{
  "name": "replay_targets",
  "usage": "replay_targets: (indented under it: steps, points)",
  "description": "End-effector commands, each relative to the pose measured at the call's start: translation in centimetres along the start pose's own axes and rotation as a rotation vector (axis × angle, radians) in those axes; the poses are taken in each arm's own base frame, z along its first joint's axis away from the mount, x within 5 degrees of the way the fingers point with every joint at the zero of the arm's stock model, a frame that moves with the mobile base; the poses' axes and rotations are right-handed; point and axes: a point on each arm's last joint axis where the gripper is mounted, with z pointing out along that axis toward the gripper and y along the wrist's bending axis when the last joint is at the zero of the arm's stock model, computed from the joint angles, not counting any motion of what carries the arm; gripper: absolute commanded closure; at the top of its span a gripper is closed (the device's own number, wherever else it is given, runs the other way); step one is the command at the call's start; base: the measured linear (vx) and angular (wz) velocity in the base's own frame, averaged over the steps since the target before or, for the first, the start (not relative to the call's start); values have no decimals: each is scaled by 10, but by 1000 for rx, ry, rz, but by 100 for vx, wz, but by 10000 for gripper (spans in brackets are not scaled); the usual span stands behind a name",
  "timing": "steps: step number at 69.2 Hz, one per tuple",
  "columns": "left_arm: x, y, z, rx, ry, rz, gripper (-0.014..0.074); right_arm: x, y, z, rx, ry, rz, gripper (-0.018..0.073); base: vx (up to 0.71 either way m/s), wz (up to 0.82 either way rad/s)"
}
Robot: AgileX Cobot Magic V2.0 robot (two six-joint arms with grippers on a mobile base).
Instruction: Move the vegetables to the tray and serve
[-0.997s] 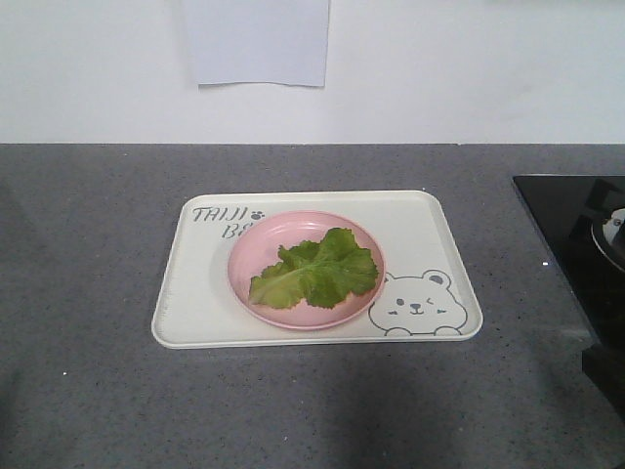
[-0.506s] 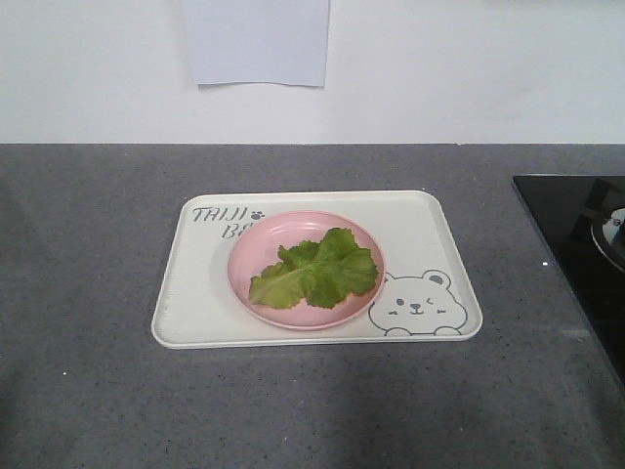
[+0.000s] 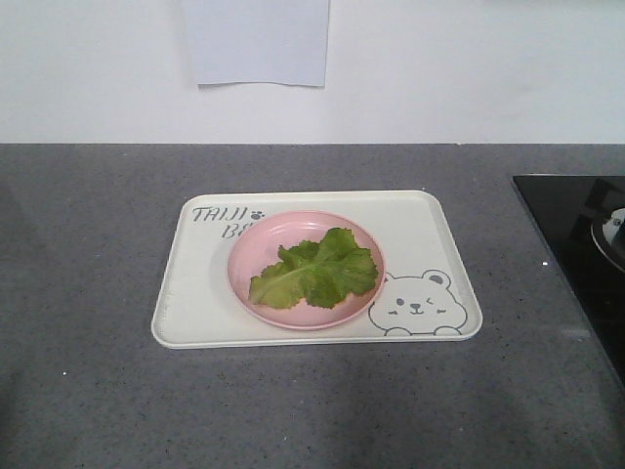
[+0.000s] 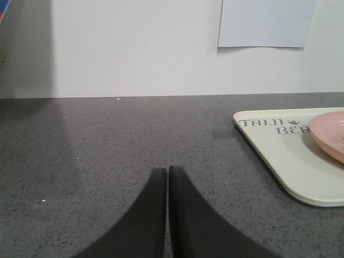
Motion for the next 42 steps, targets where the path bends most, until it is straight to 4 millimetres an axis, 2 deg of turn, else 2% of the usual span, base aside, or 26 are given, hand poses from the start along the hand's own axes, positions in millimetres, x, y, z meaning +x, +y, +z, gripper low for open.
replay_targets:
  steps: [1, 15, 42]
  points:
    - [0, 0, 0, 3, -63, -11, 603, -3, -1, 0, 23, -77, -3, 562, 0, 0]
    - [0, 0, 0, 3, -63, -11, 603, -8, 0, 0, 21, -139, -3, 562, 0, 0]
    - [0, 0, 0, 3, -63, -11, 603, -9, 0, -1, 20, -144, -5, 562, 0, 0]
